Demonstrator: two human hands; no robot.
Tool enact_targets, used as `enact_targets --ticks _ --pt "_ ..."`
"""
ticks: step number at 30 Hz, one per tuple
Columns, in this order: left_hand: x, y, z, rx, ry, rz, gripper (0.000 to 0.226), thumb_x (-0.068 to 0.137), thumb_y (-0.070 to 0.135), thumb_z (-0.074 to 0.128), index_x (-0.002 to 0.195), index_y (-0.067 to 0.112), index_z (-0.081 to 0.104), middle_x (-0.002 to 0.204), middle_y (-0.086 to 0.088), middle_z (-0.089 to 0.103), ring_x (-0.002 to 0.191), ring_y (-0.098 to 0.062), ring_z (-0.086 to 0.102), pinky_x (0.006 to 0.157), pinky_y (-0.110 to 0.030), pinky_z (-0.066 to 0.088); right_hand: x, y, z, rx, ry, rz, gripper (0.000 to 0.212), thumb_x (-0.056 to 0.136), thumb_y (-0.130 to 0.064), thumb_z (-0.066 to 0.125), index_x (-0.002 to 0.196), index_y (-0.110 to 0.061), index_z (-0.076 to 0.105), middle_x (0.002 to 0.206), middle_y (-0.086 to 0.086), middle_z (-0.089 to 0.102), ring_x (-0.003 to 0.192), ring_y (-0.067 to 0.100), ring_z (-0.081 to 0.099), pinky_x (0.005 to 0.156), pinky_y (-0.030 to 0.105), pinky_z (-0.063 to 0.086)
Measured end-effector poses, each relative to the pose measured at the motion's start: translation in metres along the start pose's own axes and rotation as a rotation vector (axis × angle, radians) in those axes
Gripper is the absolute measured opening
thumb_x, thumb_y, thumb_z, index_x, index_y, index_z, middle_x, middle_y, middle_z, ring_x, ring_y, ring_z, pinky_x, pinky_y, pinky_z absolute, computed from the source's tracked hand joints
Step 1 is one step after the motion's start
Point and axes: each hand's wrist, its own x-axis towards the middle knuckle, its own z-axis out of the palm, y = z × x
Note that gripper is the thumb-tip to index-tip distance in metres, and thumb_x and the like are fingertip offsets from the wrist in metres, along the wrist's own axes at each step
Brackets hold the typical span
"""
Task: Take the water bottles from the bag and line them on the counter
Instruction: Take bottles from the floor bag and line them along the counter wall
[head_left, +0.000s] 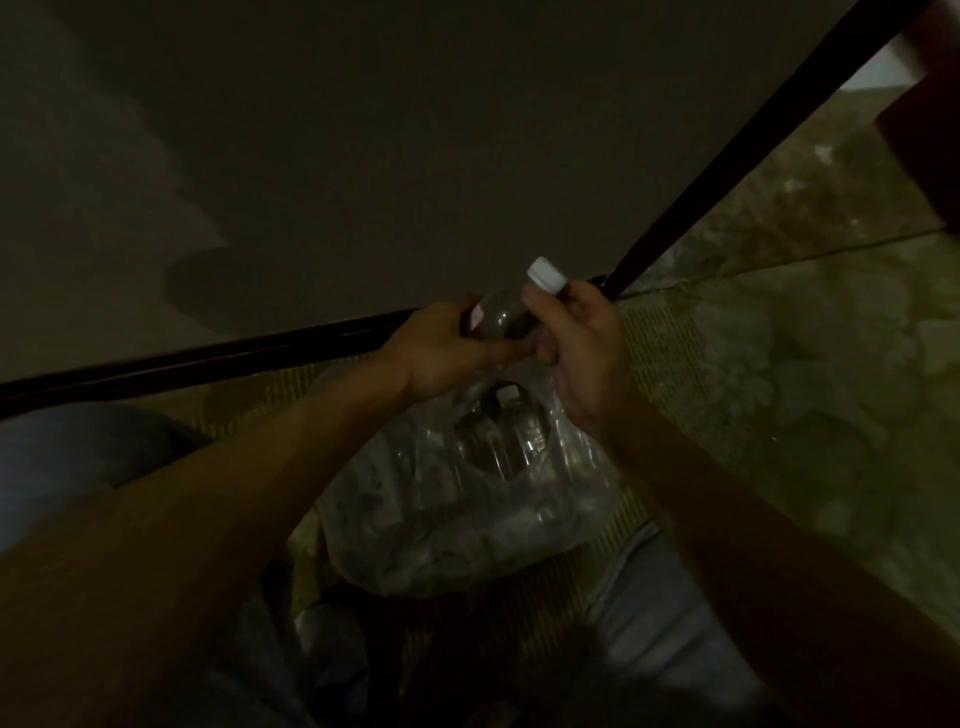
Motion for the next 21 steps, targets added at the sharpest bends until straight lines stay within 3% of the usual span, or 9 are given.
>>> enact_targets --ticks 1,3,5,7,10,13,15,18,21 --pt "0.0 0.001 -0.001 -0.003 0.021 0.006 0.054 0.077 0.049 0.076 0.125 0.026 0.061 0.11 0.008 0.071 0.1 -0.008 0.067 0.093 -0.033 0.054 0.003 0.0 0.0 0.063 -0.011 0.046 0.016 0.092 -0.013 0.062 0.103 0.0 0.061 0.069 -0.001 0.065 0.055 0.005 0.055 0.053 0.02 0.046" --pt "-0.001 -0.001 -0.004 0.004 0.049 -0.001 0.052 0.077 0.053 0.074 0.12 0.026 0.063 0.107 0.007 0.071 0.097 -0.009 0.067 0.089 -0.033 0.055 0.009 0.0 -0.001 0.25 -0.069 0.176 0.04 0.095 -0.028 0.057 0.12 0.003 0.057 0.089 0.006 0.069 0.07 0.012 0.064 0.063 0.026 0.052" --pt "-0.001 -0.006 -0.007 -0.026 0.077 -0.03 0.051 0.076 0.058 0.073 0.116 0.027 0.066 0.105 0.007 0.073 0.097 -0.011 0.069 0.09 -0.036 0.056 0.014 0.002 -0.005 0.315 -0.057 0.312 0.044 0.099 -0.039 0.045 0.121 -0.002 0.056 0.087 0.008 0.066 0.063 0.011 0.06 0.056 0.023 0.049" --pt "-0.002 -0.012 -0.01 -0.048 0.099 -0.074 0.055 0.073 0.064 0.071 0.115 0.029 0.067 0.106 0.005 0.073 0.098 -0.014 0.069 0.092 -0.042 0.055 0.014 0.011 -0.006 0.131 -0.065 0.41 0.032 0.101 -0.032 0.04 0.103 -0.006 0.059 0.073 0.006 0.061 0.054 0.011 0.054 0.045 0.02 0.045" --pt "-0.007 -0.019 -0.012 -0.062 0.146 -0.11 0.06 0.07 0.069 0.069 0.114 0.027 0.069 0.105 0.003 0.074 0.098 -0.018 0.07 0.093 -0.044 0.055 0.007 0.042 -0.005 -0.563 -0.317 0.4 0.024 0.1 -0.01 0.039 0.085 -0.009 0.058 0.064 0.007 0.057 0.046 0.013 0.055 0.043 0.023 0.044" --pt "-0.009 -0.022 -0.014 -0.104 0.17 -0.17 0.052 0.077 0.065 0.068 0.111 0.026 0.071 0.102 0.001 0.074 0.095 -0.02 0.071 0.092 -0.044 0.055 -0.003 0.071 -0.002 -1.043 -0.625 0.394 0.017 0.096 -0.013 0.047 0.097 -0.004 0.062 0.068 0.005 0.061 0.065 0.022 0.063 0.058 0.029 0.05" --pt "-0.011 -0.023 -0.016 -0.115 0.173 -0.197 0.061 0.069 0.072 0.067 0.108 0.026 0.071 0.1 0.0 0.075 0.093 -0.021 0.072 0.09 -0.044 0.056 -0.01 0.08 0.003 -1.29 -0.743 0.381 0.022 0.093 -0.02 0.054 0.11 -0.006 0.059 0.081 0.003 0.056 0.076 0.019 0.056 0.06 0.026 0.044" --pt "-0.013 -0.027 -0.018 -0.118 0.167 -0.216 0.079 0.054 0.081 0.066 0.11 0.026 0.071 0.099 -0.001 0.076 0.092 -0.024 0.073 0.088 -0.045 0.057 -0.006 0.089 0.01 -1.248 -0.769 0.441 0.017 0.088 -0.023 0.066 0.098 -0.009 0.063 0.073 0.0 0.058 0.069 0.017 0.058 0.053 0.022 0.045" --pt "-0.016 -0.035 -0.02 -0.132 0.176 -0.203 0.078 0.055 0.079 0.068 0.11 0.025 0.072 0.1 0.0 0.076 0.093 -0.023 0.073 0.09 -0.044 0.057 0.004 0.089 0.02 -1.188 -0.763 0.453 0.036 0.08 -0.029 0.078 0.101 -0.002 0.066 0.069 0.007 0.064 0.056 0.019 0.06 0.053 0.03 0.057"
